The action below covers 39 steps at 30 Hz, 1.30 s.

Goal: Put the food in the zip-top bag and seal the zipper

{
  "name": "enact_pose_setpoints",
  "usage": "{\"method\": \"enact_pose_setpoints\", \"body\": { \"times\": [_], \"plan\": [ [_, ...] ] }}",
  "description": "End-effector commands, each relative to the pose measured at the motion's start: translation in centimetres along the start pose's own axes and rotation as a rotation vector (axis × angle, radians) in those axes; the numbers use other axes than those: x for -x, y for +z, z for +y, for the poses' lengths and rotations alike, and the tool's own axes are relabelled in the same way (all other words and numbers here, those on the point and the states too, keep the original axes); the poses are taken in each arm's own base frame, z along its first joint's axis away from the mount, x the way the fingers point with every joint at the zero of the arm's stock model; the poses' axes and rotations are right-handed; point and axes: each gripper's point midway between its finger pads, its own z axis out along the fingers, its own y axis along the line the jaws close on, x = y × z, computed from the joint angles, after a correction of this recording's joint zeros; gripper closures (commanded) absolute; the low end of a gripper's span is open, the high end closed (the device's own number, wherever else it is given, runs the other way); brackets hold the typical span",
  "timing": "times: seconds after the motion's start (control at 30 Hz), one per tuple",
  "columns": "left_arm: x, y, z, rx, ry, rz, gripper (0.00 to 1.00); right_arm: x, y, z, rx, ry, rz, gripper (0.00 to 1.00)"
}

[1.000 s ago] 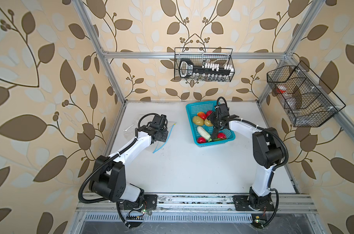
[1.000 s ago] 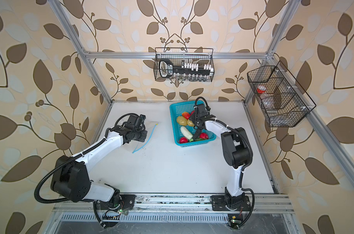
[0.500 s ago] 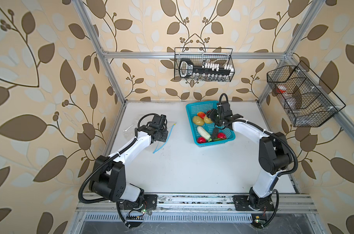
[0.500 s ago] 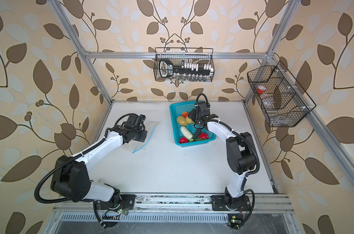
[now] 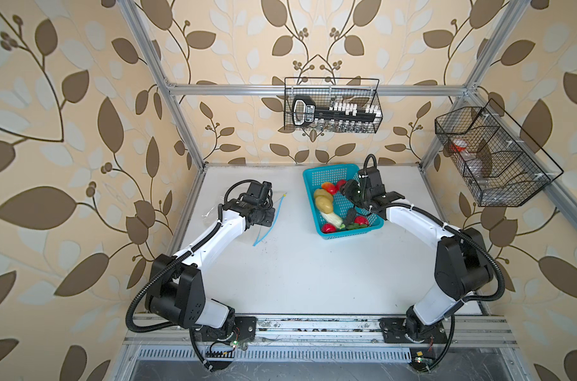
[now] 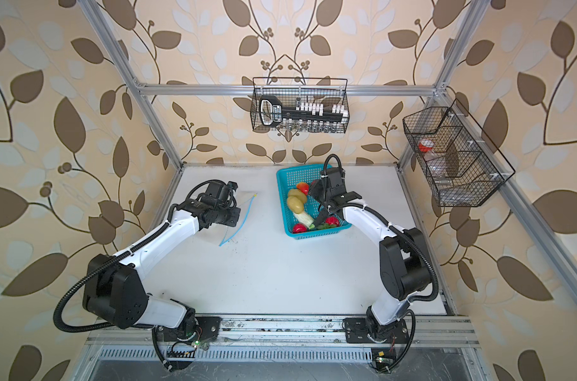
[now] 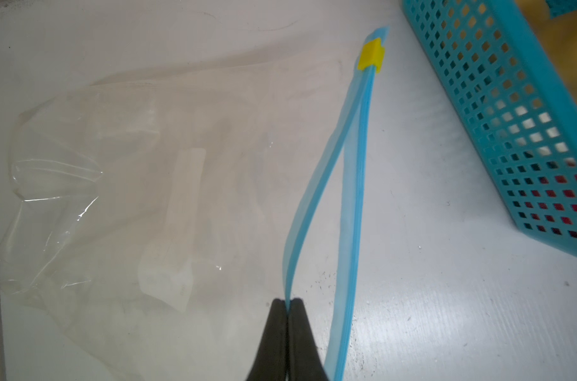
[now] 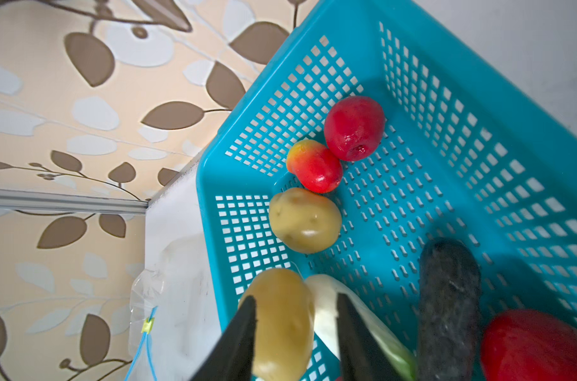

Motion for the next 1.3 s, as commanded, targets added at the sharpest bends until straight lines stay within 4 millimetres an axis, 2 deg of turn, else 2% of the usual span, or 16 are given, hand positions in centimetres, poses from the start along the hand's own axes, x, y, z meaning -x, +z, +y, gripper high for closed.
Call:
{"method": "enact_pose_setpoints", "body": {
  "times": [0.0, 0.1, 0.27, 0.57, 0.77, 0.83, 0.87, 0.93, 1.07, 1.1, 1.27],
  "plan": [
    [0.4, 0.0, 0.0, -0.014, -0.007, 0.024, 1.00, -0.4, 0.1, -0.6, -0.002, -0.014, 0.002, 0.65],
    [0.3, 0.0, 0.1, -0.009, -0.003, 0.028, 1.00, -0.6, 0.7, -1.3, -0.040, -0.025, 0.023, 0.57],
    [0.0, 0.1, 0.3, 0.000, 0.013, 0.035, 1.00, -1.3, 2.3, -1.1, -0.080, -0.089, 0.083, 0.46],
    [0.2, 0.0, 0.1, -0.007, 0.015, 0.035, 1.00, -2.0, 4.4, -3.8, -0.214, -0.070, 0.158, 0.35],
    [0.4, -0.1, 0.0, -0.013, 0.007, 0.036, 1.00, -1.7, 5.5, -4.3, -0.235, 0.003, 0.159, 0.28],
    [0.5, -0.2, 0.0, -0.016, 0.002, 0.032, 1.00, -1.4, 5.8, -3.8, -0.225, -0.007, 0.153, 0.25],
    [0.4, -0.1, 0.0, -0.016, 0.001, 0.033, 1.00, -1.0, 5.9, -3.4, -0.221, -0.040, 0.150, 0.23],
    [0.4, -0.1, 0.0, -0.013, 0.001, 0.033, 1.00, -0.1, 5.9, -2.9, -0.251, -0.132, 0.146, 0.13],
    [0.4, -0.2, 0.2, -0.002, 0.002, 0.031, 1.00, 1.9, 5.8, -2.7, -0.319, -0.370, 0.146, 0.06],
    [0.4, -0.2, 0.3, 0.000, 0.004, 0.030, 1.00, 2.0, 6.0, -2.4, -0.309, -0.432, 0.161, 0.00],
    [0.3, -0.4, 0.4, 0.006, 0.007, 0.022, 1.00, 2.0, 6.6, -2.4, -0.320, -0.691, 0.211, 0.00]
  ]
}}
